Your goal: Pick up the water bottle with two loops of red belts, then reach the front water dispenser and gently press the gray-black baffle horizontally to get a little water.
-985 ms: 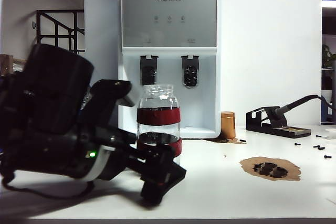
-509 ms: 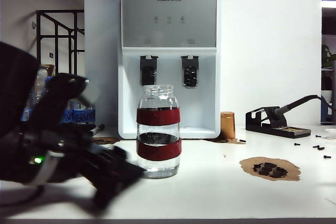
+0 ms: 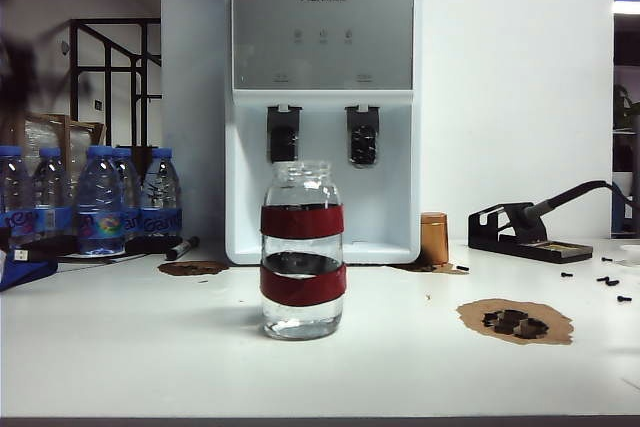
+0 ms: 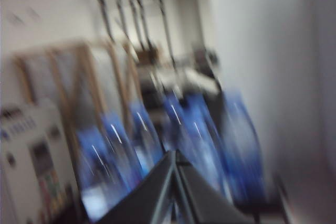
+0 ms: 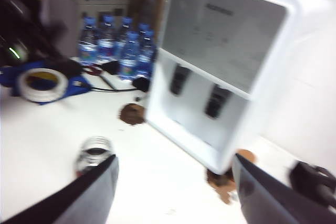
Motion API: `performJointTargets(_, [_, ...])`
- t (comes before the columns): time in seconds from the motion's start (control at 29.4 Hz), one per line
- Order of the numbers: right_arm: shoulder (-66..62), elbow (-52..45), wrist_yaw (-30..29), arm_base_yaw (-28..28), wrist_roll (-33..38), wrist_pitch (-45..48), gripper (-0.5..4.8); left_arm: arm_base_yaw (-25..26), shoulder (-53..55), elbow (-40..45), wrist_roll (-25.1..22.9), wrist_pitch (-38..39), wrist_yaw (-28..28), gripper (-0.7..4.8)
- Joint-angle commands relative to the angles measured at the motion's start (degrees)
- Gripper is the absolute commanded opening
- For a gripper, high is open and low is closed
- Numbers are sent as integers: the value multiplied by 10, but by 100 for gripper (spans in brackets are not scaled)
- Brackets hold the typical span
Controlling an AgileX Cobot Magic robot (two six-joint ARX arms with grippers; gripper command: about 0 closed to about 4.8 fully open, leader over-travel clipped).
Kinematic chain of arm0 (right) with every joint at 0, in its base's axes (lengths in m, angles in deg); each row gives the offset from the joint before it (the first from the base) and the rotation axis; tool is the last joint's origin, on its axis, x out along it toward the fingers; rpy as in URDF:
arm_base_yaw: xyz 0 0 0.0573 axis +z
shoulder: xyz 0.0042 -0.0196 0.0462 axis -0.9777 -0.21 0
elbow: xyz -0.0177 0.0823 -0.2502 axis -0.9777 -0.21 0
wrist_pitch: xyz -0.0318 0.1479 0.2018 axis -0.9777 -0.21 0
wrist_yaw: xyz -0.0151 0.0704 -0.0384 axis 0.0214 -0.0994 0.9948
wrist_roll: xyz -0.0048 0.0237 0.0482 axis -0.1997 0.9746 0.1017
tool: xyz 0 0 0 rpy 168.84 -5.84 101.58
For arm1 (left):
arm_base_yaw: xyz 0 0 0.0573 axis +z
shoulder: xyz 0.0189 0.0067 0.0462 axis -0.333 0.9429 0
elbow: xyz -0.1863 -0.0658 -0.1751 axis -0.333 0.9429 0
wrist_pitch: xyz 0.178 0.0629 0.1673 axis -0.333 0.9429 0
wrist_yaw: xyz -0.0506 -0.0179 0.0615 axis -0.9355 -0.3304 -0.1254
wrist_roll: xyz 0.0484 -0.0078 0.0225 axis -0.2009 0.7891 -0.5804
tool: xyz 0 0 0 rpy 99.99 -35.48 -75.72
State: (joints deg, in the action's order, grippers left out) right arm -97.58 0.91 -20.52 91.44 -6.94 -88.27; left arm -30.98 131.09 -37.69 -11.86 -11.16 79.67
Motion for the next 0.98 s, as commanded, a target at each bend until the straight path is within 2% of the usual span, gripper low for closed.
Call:
performJointTargets(0.03, [1, -5, 48, 0, 21, 7, 183, 9, -112, -3, -47, 7, 8, -5])
performJointTargets(0.1, [1, -10, 57, 0, 34, 10, 49, 9, -182, -3, -50, 75, 19, -5])
performJointTargets(0.14, [1, -14, 57, 0, 34, 13, -10, 9, -227, -3, -49, 137, 24, -4])
performJointTargets(0.2, [1, -23, 59, -1, 45, 27, -3, 9, -300, -3, -40, 251, 28, -4])
performJointTargets(0.37, [21, -60, 96, 0, 95, 73, -3, 9, -482, -3, 35, 534, 14, -4])
performJointTargets(0.54, [88, -127, 127, 0, 96, 163, -3, 9, -636, -3, 69, 742, -56, -4])
performJointTargets(0.68, [161, -186, 165, 0, 97, 207, -3, 9, -709, -3, 70, 866, -97, -5])
performJointTargets(0.82, [262, -273, 246, 0, 109, 210, -3, 9, -760, 1, 70, 988, -116, -4])
performJointTargets(0.85, [260, -290, 255, -1, 106, 241, -3, 9, -769, 1, 70, 996, -115, -4])
performJointTargets(0.92, [260, -300, 261, -2, 108, 247, -3, 9, -792, 2, 61, 1007, -107, -4])
performJointTargets(0.98, [260, -312, 263, -2, 143, 248, -3, 10, -823, 7, 47, 1007, -92, -5])
